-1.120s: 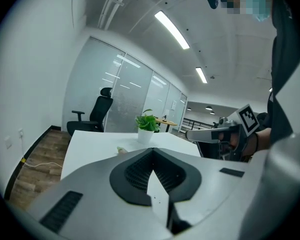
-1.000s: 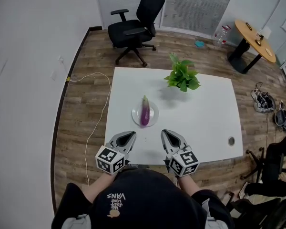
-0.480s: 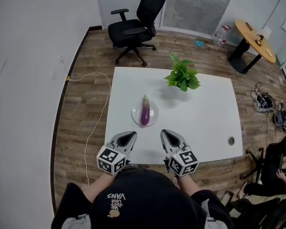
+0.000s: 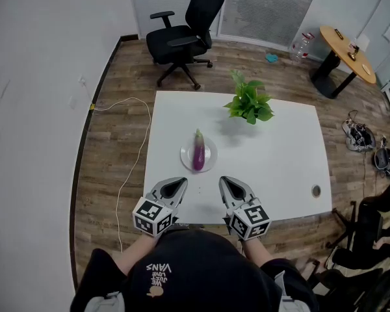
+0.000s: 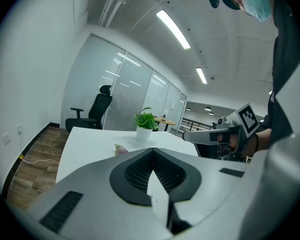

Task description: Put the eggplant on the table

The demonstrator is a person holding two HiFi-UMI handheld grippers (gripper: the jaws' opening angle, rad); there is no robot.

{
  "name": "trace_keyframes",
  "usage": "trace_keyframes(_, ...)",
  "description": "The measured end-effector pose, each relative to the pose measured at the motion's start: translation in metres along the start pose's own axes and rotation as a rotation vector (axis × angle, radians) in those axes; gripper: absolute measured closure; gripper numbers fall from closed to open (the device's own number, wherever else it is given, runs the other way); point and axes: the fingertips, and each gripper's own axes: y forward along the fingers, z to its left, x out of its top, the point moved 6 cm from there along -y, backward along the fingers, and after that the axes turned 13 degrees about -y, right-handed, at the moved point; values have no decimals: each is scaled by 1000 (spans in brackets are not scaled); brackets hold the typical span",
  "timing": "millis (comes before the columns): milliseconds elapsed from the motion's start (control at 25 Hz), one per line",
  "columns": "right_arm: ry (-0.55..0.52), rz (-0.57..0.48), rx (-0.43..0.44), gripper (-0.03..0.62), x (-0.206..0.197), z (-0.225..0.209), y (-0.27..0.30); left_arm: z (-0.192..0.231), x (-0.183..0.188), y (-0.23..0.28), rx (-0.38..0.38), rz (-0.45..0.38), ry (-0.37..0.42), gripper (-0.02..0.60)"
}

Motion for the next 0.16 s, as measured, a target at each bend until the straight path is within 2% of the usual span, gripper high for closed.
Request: trace_keyframes(160,-1,0,-4,576,0,-2,1,1,1,1,-2,-1,-1,571)
